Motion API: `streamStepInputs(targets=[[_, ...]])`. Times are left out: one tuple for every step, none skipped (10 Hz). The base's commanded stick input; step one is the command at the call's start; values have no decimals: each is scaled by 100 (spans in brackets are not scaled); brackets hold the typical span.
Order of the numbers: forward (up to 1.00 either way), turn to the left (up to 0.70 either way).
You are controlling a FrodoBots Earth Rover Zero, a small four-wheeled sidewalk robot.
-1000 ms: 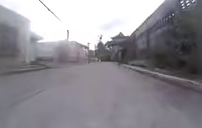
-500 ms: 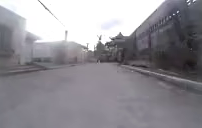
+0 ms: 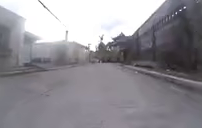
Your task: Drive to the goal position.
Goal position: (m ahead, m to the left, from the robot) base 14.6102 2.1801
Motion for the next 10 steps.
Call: streamStepInputs(targets=[[100, -40], [100, -25], [100, -4], [100, 0], [100, 0], [100, 0], [100, 0], [100, 0], [100, 0], [100, 0]])
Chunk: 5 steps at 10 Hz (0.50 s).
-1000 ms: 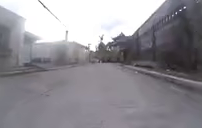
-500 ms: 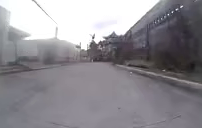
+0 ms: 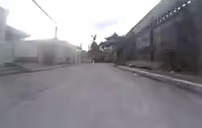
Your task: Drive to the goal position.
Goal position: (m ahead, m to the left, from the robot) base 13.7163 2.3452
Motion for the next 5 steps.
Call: streamStepInputs(targets=[[100, 0], [100, 0], [100, 0], [100, 0], [100, 0]])
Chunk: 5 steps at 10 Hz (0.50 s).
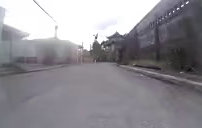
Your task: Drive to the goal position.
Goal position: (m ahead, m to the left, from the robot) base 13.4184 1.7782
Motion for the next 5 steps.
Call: streamStepInputs(targets=[[100, 0], [100, -20], [100, -40], [100, -37], [100, -10]])
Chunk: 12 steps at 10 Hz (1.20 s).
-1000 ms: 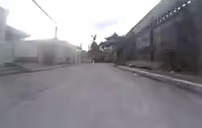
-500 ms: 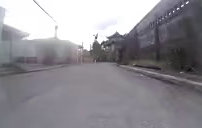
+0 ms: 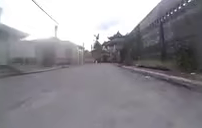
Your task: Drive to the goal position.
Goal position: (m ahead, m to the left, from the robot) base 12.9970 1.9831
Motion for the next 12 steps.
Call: streamStepInputs(targets=[[100, 0], [100, 0], [100, 0], [100, 0], [100, 0], [100, 0], [100, -7], [100, -40], [100, -40], [100, -40], [100, -39], [100, 0]])
